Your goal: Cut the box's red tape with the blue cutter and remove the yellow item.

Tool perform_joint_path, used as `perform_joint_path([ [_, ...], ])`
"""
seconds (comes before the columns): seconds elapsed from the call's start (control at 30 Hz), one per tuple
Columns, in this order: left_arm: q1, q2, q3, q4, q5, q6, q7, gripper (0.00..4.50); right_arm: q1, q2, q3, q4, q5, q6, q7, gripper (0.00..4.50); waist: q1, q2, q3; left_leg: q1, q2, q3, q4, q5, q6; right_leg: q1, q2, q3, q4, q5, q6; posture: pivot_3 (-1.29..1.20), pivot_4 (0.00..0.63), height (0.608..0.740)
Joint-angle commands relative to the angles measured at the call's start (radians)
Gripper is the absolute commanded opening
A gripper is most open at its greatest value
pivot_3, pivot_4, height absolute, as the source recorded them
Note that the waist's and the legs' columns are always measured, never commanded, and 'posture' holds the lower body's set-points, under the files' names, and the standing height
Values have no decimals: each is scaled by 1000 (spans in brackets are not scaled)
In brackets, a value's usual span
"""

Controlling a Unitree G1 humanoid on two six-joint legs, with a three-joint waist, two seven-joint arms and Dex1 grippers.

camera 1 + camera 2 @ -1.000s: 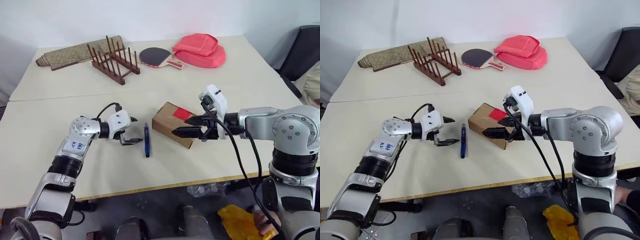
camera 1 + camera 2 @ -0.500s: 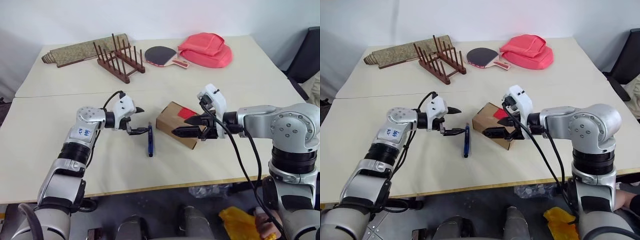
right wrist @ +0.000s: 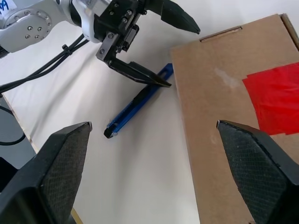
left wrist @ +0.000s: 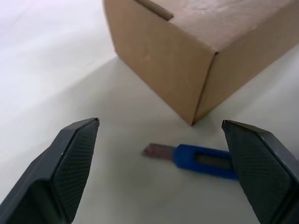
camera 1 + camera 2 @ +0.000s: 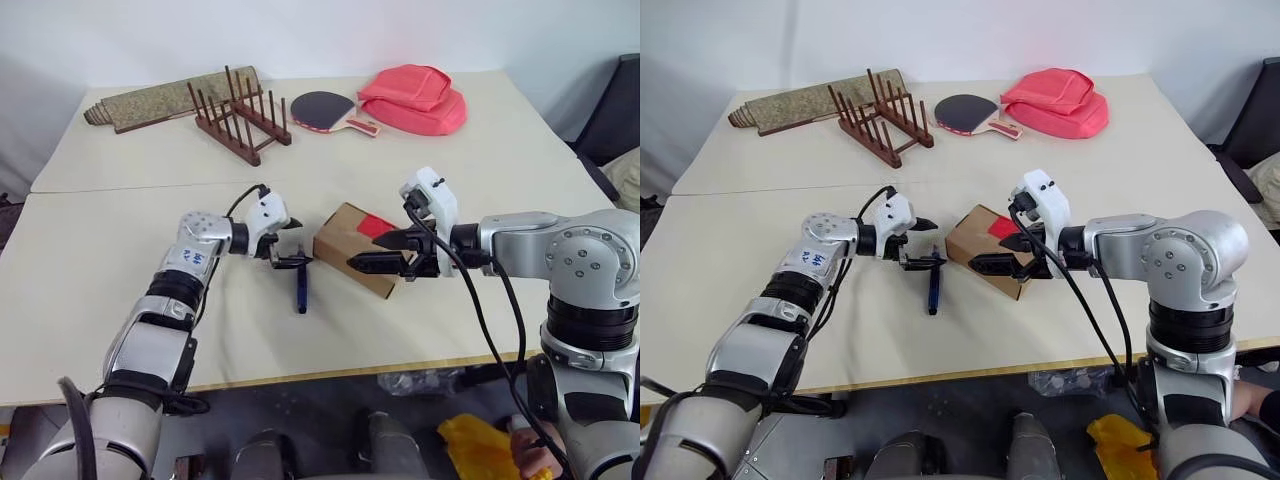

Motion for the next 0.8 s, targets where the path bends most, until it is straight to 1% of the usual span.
perform_joint_path([
  [0.03, -48, -19, 2, 38, 18, -44, 8, 4467, -1, -9, -28, -31, 11, 5, 0, 4500, 0, 0, 0, 0, 0, 0, 0, 0, 0, 0, 0, 0, 0, 0, 0, 0, 150, 740],
  [0.17, -59, -6, -40, 75, 86, -91, 7, 4467, 3, -10, -31, -35, 15, 5, -4, 4500, -1, 0, 0, 0, 0, 0, 0, 0, 0, 0, 0, 0, 0, 0, 0, 0, 150, 740],
  [0.3, -63, 42, -96, 102, 167, -167, -1, 4467, 7, -12, -32, -38, 17, 5, -7, 4500, -7, 0, 0, 1, 0, 0, 0, 0, 0, 0, 0, 0, 0, 0, 0, 0, 150, 740],
  [0.37, -67, 67, -109, 107, 183, -184, -18, 4467, 8, -10, -31, -37, 17, 5, -8, 4500, -12, 0, 0, 1, 0, 0, 0, 0, 0, 0, 0, 1, 1, 0, 0, 0, 150, 740],
  [0.5, -64, 100, -120, 99, 186, -204, -69, 4467, 7, -6, -30, -36, 16, 5, -8, 4500, -23, 0, 0, 2, 0, 0, 1, 0, 0, 0, 0, 2, 3, 0, 0, 0, 150, 740],
  [0.57, -54, 124, -123, 78, 177, -199, -126, 4467, 7, -5, -27, -35, 14, 5, -7, 4500, -26, 0, 0, 2, 0, 0, 1, 0, 0, 0, 0, 2, 3, 0, 0, 0, 150, 740],
  [0.67, -39, 156, -126, 50, 173, -202, -171, 4467, 6, -1, -25, -33, 13, 5, -5, 4500, -28, 0, 0, 2, 0, 0, 0, 0, 0, -1, 0, 3, 4, 0, 0, 0, 150, 740],
  [0.8, -40, 168, -102, 37, 162, -190, -135, 4467, 1, 9, -18, -26, 6, 4, -1, 4500, -26, 0, 0, 2, 0, 0, 1, 0, 0, -2, 0, 3, 5, 0, 0, 0, 150, 740],
])
